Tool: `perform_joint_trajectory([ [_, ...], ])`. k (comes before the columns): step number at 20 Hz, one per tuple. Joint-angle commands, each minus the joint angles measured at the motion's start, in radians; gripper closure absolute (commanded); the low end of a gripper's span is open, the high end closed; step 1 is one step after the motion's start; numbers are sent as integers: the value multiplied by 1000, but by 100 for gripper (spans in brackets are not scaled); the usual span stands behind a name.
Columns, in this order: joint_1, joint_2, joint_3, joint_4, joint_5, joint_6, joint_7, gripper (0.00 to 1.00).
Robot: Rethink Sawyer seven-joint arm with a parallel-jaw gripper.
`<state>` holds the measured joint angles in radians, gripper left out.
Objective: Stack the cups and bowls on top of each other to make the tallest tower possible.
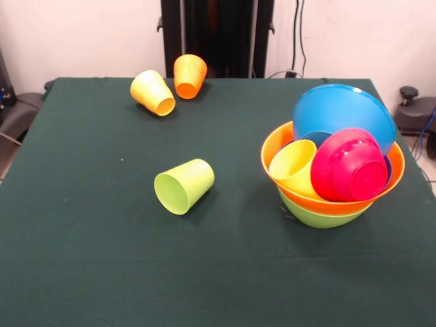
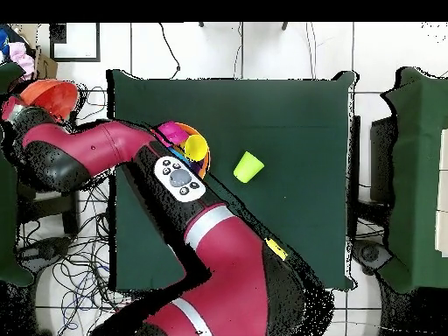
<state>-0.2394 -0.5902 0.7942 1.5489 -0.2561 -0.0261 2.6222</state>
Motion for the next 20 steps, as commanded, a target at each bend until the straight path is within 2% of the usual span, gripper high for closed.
perform_joint_trajectory([
  [1,-14,-4,-110,11,-2,193,-34,100],
  [9,-83,101,-58,-63,-74,240,-148,100],
  [14,-115,218,-18,-133,-143,219,-217,100],
  [20,-170,271,23,-164,-209,259,-280,100],
])
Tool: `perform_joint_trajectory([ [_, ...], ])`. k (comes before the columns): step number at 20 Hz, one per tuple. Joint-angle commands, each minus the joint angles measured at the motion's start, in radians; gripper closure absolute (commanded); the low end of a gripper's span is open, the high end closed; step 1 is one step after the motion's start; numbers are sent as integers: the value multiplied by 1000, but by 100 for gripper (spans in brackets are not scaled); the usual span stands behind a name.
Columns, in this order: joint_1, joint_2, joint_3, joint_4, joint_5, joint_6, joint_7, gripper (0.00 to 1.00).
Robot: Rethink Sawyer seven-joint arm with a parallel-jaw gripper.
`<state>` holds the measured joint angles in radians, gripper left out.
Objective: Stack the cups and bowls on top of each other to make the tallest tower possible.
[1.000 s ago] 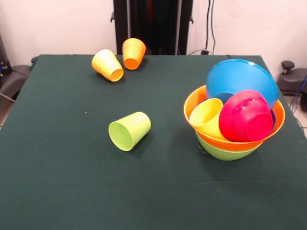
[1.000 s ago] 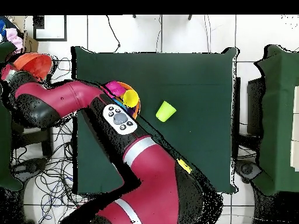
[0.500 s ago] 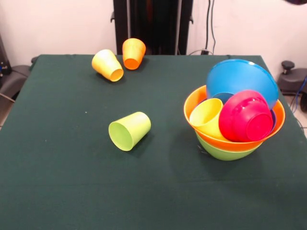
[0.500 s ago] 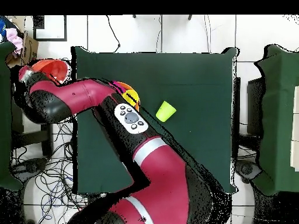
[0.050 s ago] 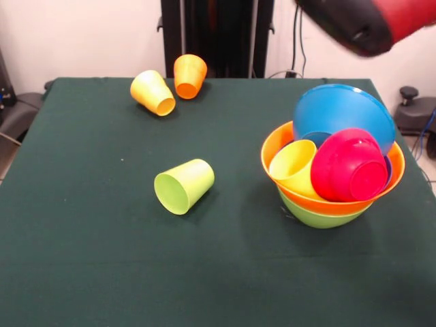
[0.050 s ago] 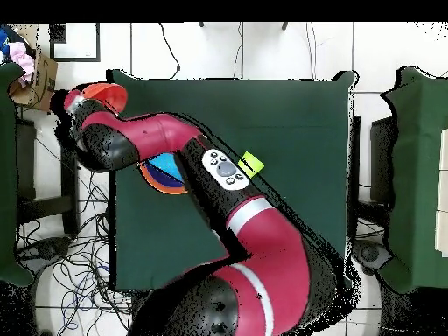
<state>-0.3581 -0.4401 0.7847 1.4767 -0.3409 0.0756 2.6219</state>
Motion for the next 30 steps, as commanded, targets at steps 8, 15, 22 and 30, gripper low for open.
perform_joint_trajectory([
  [8,-121,188,93,-130,-193,215,-359,100],
  [15,-132,165,90,-95,-223,204,-309,100],
  [22,-157,136,105,-69,-223,229,-302,100],
  [30,-168,84,110,-36,-204,257,-281,100],
])
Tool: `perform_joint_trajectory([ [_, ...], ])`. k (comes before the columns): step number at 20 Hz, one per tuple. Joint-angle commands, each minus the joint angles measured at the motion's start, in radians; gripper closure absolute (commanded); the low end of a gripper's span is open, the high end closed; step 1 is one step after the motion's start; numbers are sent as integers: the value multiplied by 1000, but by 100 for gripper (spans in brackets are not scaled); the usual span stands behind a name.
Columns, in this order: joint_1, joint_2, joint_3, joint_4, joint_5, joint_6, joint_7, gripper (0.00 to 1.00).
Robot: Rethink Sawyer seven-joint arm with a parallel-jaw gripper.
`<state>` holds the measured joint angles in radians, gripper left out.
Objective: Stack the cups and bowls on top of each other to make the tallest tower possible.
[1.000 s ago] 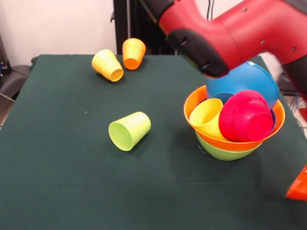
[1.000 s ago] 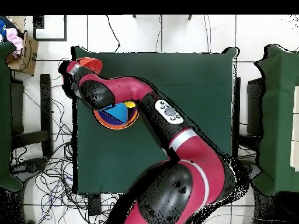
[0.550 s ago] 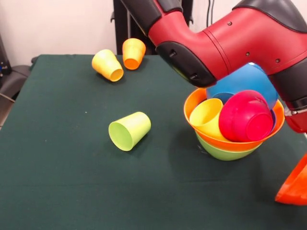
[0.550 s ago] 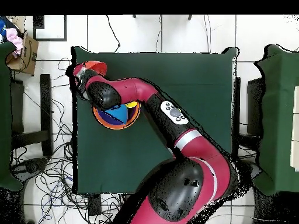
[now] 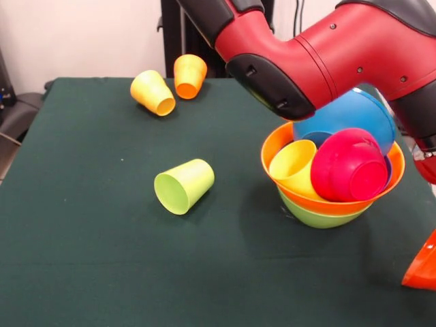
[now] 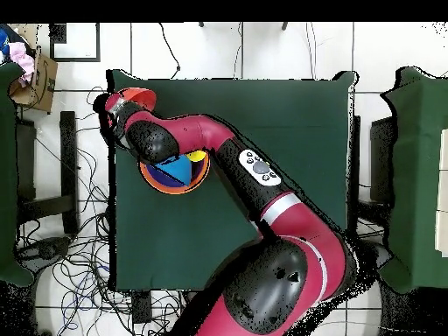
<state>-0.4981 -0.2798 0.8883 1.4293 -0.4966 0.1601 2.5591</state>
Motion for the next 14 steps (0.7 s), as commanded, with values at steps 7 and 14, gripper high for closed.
perform_joint_trajectory([
  [7,-73,-95,19,37,-43,226,-253,100],
  [14,-130,-120,68,55,-30,302,-284,100],
])
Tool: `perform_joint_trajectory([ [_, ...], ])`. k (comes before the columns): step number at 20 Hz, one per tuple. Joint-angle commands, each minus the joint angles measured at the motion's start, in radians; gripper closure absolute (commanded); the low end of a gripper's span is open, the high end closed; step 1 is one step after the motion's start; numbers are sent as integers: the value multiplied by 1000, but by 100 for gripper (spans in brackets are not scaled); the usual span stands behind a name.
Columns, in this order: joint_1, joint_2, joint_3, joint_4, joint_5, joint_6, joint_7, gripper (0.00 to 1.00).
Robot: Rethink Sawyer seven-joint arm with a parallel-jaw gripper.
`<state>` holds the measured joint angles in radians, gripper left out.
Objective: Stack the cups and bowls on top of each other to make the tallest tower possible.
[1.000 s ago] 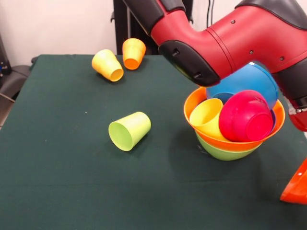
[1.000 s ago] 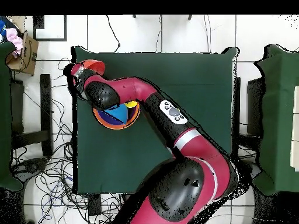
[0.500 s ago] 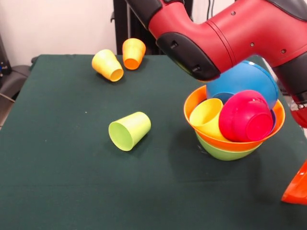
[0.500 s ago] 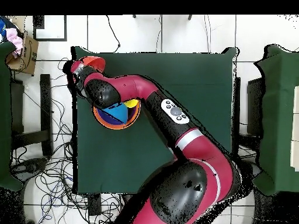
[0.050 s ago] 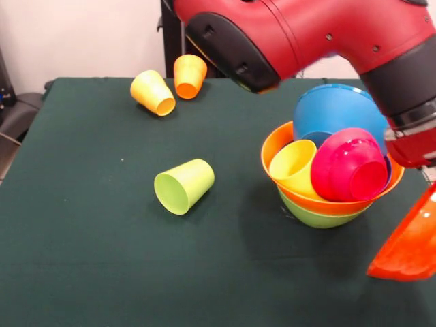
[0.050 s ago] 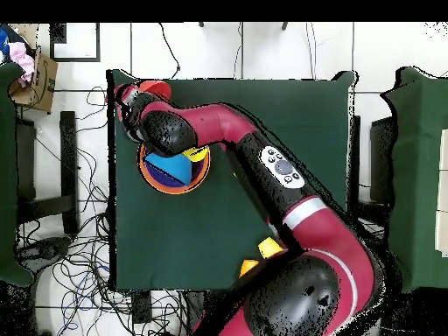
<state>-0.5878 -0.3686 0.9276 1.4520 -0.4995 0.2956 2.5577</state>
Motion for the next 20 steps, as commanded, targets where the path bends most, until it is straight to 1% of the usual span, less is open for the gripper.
perform_joint_trajectory([
  [1,-47,-34,35,33,-25,177,-284,100],
  [4,-65,-28,56,29,-28,204,-301,100],
  [8,-77,-29,68,44,-28,222,-296,100],
  [12,-75,-36,64,79,-29,216,-250,100],
  [20,-89,-8,89,134,-14,177,-196,100],
])
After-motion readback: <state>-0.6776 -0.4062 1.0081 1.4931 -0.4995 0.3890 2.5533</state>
